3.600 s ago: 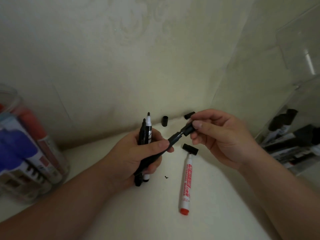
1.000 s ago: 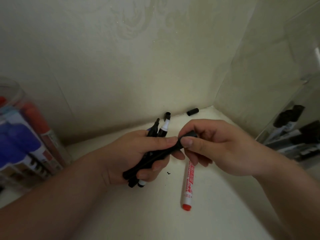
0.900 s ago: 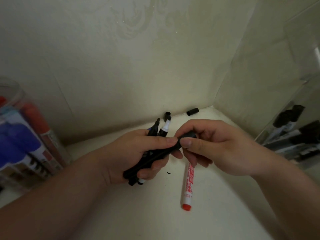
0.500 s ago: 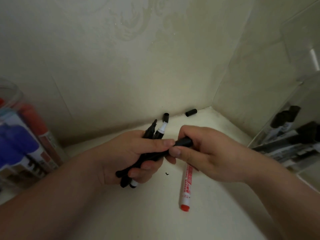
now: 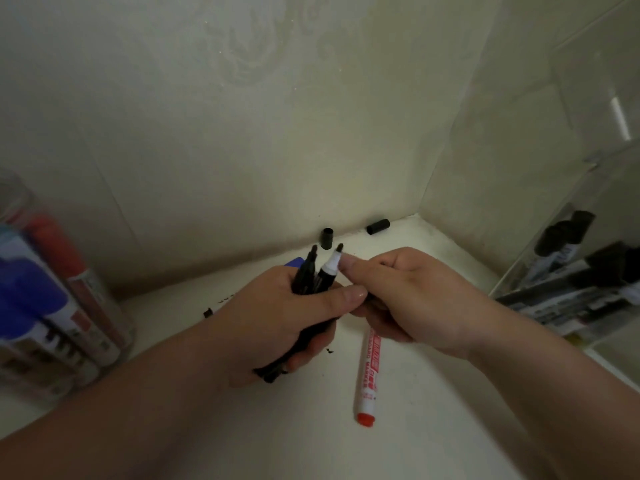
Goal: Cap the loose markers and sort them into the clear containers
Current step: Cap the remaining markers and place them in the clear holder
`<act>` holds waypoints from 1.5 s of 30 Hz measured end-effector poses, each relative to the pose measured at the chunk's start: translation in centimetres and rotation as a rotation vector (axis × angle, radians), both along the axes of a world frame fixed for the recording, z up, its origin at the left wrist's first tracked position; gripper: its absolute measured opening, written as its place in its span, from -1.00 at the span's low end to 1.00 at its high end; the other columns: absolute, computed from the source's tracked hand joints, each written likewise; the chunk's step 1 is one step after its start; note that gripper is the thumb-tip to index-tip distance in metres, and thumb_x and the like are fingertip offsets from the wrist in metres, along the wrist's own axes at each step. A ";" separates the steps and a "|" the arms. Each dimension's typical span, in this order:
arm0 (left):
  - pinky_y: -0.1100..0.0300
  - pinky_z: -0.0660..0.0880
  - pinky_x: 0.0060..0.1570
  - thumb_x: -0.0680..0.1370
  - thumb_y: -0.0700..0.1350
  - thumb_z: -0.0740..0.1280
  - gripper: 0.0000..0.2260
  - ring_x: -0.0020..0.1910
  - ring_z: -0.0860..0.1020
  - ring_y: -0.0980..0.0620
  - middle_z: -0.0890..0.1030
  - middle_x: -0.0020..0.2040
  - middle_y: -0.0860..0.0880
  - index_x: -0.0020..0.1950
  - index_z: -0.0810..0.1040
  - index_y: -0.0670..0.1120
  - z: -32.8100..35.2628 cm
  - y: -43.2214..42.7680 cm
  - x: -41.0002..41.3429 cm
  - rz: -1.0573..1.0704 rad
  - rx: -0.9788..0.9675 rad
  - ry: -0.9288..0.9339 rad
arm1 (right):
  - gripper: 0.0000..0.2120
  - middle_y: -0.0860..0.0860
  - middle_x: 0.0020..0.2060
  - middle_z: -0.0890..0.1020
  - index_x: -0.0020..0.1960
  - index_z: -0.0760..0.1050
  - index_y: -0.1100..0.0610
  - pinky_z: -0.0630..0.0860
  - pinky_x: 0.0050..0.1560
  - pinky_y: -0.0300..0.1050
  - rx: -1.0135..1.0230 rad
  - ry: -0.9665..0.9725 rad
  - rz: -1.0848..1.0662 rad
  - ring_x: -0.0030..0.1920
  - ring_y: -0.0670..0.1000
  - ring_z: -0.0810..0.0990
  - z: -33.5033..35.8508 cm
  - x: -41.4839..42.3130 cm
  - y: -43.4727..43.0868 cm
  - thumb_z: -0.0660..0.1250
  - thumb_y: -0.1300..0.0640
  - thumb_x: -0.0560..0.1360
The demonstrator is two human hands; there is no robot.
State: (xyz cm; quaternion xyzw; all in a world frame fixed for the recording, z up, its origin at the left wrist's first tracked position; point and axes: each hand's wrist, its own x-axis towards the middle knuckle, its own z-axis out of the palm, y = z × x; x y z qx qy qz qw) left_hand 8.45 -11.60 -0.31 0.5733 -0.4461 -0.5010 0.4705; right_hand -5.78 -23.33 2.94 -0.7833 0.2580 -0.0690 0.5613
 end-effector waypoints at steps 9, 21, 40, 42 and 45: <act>0.21 0.25 -0.50 0.55 0.06 0.42 -0.66 -0.60 0.25 0.00 0.39 -0.52 -0.07 -0.20 0.59 -0.22 0.0 0.1 -0.1 0.008 -0.086 0.094 | -0.37 -0.01 -0.60 0.38 -0.42 0.48 0.22 0.30 -0.46 -0.21 -0.238 0.003 -0.062 -0.53 -0.03 0.30 0.0 0.4 0.7 0.07 -0.13 0.66; 0.10 0.16 -0.45 0.52 0.00 0.35 -0.78 -0.59 0.30 0.04 0.44 -0.47 -0.08 -0.13 0.65 -0.16 -0.3 -0.3 0.7 0.016 -0.184 0.324 | -0.52 0.15 -0.51 0.20 -0.32 0.18 0.25 0.12 -0.50 -0.22 0.028 -0.298 -0.072 -0.51 0.01 0.15 0.3 -0.8 -2.3 0.15 -0.02 0.66; 0.17 0.25 -0.48 0.46 -0.11 0.37 -0.76 -0.55 0.37 0.02 0.53 -0.38 -0.11 -0.06 0.67 -0.28 -1.3 -0.2 1.0 0.028 -0.137 0.218 | -0.88 0.14 -0.46 0.35 -0.13 0.62 0.22 0.06 -0.46 -0.21 0.269 -0.385 0.064 -0.47 0.00 0.20 0.2 -1.1 -3.5 0.32 0.31 0.40; 0.16 0.24 -0.47 0.44 -0.09 0.43 -0.76 -0.55 0.37 0.03 0.54 -0.37 -0.10 -0.03 0.68 -0.25 -1.2 -0.2 1.1 0.025 -0.146 0.227 | -0.88 0.12 -0.47 0.35 -0.14 0.61 0.23 0.00 -0.44 -0.16 0.272 -0.383 0.047 -0.45 0.00 0.18 0.4 -1.4 -3.9 0.30 0.31 0.40; 0.17 0.27 -0.47 0.38 0.02 0.44 -0.68 -0.54 0.37 0.03 0.54 -0.37 -0.08 -0.03 0.69 -0.21 -1.2 -0.3 1.3 0.026 -0.177 0.198 | -0.88 0.13 -0.47 0.36 -0.11 0.61 0.25 0.02 -0.45 -0.17 0.282 -0.356 0.080 -0.45 0.01 0.20 0.3 -1.4 -3.8 0.30 0.31 0.41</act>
